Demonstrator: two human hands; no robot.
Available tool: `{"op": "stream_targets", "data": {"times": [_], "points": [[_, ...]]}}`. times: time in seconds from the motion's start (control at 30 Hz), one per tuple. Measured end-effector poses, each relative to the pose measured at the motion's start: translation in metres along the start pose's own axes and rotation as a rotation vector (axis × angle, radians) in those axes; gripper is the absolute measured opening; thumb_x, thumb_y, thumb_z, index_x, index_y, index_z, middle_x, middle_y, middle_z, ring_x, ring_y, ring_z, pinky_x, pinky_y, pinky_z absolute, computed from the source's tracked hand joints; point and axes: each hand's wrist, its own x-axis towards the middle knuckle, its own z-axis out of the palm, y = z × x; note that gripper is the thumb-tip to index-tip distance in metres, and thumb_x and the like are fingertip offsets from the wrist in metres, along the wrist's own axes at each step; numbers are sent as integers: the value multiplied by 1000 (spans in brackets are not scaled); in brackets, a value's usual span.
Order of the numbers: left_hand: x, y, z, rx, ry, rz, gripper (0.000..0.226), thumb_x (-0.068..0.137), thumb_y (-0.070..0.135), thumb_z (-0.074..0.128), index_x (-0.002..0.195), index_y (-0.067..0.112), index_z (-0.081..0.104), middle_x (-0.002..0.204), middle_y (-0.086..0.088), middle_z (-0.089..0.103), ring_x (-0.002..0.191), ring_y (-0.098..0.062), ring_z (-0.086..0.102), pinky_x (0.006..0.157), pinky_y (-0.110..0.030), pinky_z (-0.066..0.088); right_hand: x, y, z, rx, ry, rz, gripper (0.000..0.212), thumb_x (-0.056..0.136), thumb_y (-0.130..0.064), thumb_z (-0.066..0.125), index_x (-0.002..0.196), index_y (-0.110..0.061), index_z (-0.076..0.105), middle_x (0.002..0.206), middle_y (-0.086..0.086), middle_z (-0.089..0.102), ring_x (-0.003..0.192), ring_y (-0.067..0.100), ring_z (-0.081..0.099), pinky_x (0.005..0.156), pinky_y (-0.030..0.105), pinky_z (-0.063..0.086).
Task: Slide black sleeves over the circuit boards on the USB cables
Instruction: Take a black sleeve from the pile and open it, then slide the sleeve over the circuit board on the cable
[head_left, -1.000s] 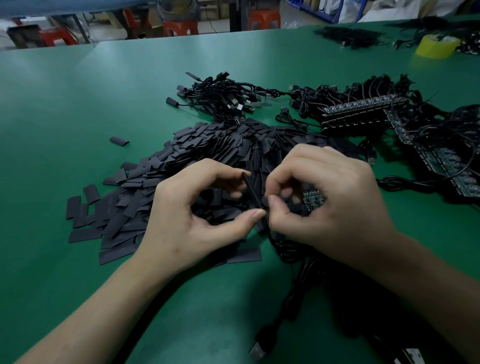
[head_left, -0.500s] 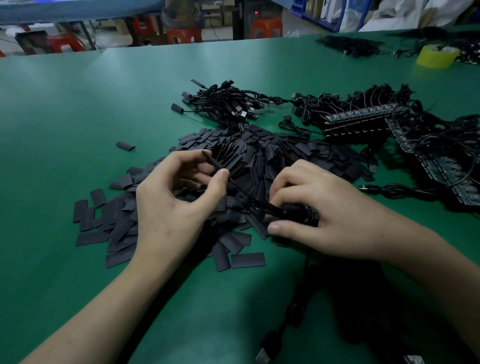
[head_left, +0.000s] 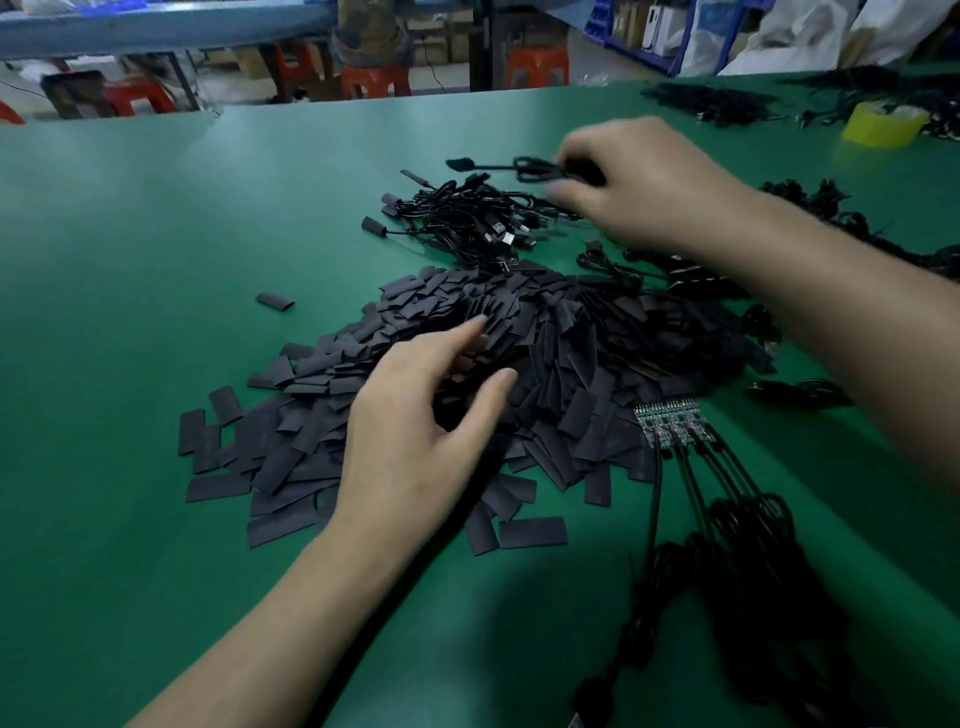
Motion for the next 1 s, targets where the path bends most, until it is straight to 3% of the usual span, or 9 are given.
{"op": "stream_targets", "data": {"times": [0.1, 0.27, 0.43, 0.57, 0.63, 0.8, 0.9, 1.0], "points": [[-2, 1, 0, 41, -35, 48, 43, 94, 38, 64, 133, 21, 68, 121, 13, 67, 117, -5, 60, 103, -26, 47, 69, -10, 17, -63, -56, 32, 32, 106, -32, 51, 125, -7, 61, 117, 14, 65, 103, 32, 61, 84, 41, 50], [-2, -3, 2, 60, -65, 78, 42, 95, 37, 65, 133, 20, 68, 120, 13, 68, 116, -5, 60, 102, -27, 48, 123, -40, 43, -238, -145, -34, 34, 104, -10, 48, 136, -1, 56, 133, 22, 60, 119, 40, 58, 99, 46, 51], [-2, -4, 2, 72, -69, 102, 40, 95, 35, 66, 133, 19, 68, 117, 15, 66, 111, -5, 60, 100, -24, 47, 117, -40, 57, -209, -93, -48, 44, 103, -34, 57, 142, -14, 54, 142, 16, 49, 130, 38, 49, 114, 52, 35], [-3, -4, 2, 91, -81, 123, 37, 96, 33, 65, 130, 20, 69, 116, 15, 66, 109, -6, 60, 101, -27, 48, 68, -27, 44, -89, 2, -88, 30, 101, -34, 60, 126, -19, 65, 130, 11, 54, 120, 31, 55, 107, 48, 43], [-3, -3, 3, 104, -85, 132, 34, 96, 31, 66, 128, 20, 70, 115, 14, 66, 108, -7, 60, 101, -30, 48, 29, -17, 31, -19, -38, -138, 24, 96, -34, 68, 116, -22, 70, 116, 5, 58, 107, 22, 60, 97, 41, 50], [-4, -3, 3, 134, -106, 164, 24, 97, 28, 68, 118, 19, 74, 113, 12, 69, 107, -10, 60, 100, -37, 49, -63, 6, -11, 30, -489, -94, 30, 73, -57, 72, 96, -37, 73, 91, -19, 70, 85, -5, 63, 78, 20, 51], [-5, -2, 4, 152, -135, 193, 16, 98, 27, 68, 110, 20, 76, 110, 11, 68, 106, -12, 61, 95, -42, 49, -96, 25, -11, -32, -621, -20, 34, 71, -59, 78, 98, -39, 71, 95, -18, 69, 87, -4, 62, 80, 22, 52], [-6, -1, 5, 163, -152, 219, 13, 98, 28, 67, 104, 22, 77, 108, 13, 67, 104, -12, 61, 92, -44, 48, -119, 36, -1, -73, -582, -32, 44, 75, -61, 76, 113, -41, 67, 108, -21, 55, 97, -1, 56, 90, 26, 49]]}}
